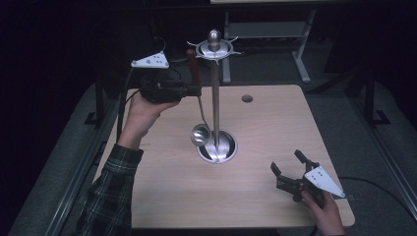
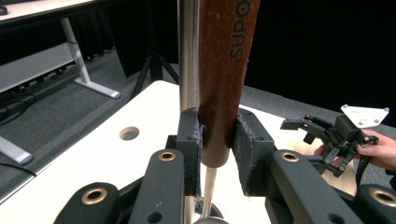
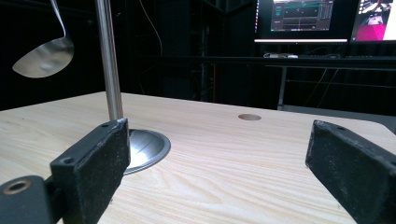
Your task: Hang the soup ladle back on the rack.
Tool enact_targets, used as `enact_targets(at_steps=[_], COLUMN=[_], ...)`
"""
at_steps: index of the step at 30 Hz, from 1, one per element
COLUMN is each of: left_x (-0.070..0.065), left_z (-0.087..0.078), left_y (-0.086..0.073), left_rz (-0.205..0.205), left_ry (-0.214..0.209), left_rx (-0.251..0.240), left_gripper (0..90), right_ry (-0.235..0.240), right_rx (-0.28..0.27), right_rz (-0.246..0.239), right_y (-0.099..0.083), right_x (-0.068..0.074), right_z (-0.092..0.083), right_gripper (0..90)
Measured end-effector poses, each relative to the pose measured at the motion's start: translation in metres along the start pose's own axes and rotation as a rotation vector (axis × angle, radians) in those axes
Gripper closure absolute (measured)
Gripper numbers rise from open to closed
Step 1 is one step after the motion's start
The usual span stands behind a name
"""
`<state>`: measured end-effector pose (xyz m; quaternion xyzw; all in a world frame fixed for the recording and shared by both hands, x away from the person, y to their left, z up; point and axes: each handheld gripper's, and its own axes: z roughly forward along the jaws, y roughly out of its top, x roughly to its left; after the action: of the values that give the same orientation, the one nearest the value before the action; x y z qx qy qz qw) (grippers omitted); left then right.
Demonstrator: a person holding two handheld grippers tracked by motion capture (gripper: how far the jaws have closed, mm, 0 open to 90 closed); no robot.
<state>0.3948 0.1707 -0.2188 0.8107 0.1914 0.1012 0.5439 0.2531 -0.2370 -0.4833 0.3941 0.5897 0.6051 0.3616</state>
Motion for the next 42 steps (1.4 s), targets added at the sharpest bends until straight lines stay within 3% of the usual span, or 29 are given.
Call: enact_targets(at_steps=[6,9,24,31,42], left_x=[0.001,0.002,-0.002,-0.005,-0.016], left_z=[-0.001,-0.002,-0.020,-0.028,-0.043], left_y=[-0.004,-0.006,-0.021,-0.038,-0.090], left_rz=[-0.001,-0.004,0.003,0.000,-0.043], left_ry=[-0.009,-0.014,0.044,0.085,0.174], left_rx=[-0.017,-0.023,0.001,0.032,0.145], left_gripper=[72.3,66.9,46.7,32.9,24.4], right_ry=[0.005,0.005,-0.002,-0.003,-0.008], right_rx=[-0.001,-0.008,-0.003,-0.001,0.000], right_rz=[0.001,0.005,-0.001,0.002,0.000], right_y=[0.000,0.000,0.000,0.000,0.000], right_x=[0.000,0.000,0.000,0.000,0.001], right_z=[0.000,0.000,-0.002,-0.002,-0.002], right_gripper=[6.0,6.0,6.0,6.0,6.0])
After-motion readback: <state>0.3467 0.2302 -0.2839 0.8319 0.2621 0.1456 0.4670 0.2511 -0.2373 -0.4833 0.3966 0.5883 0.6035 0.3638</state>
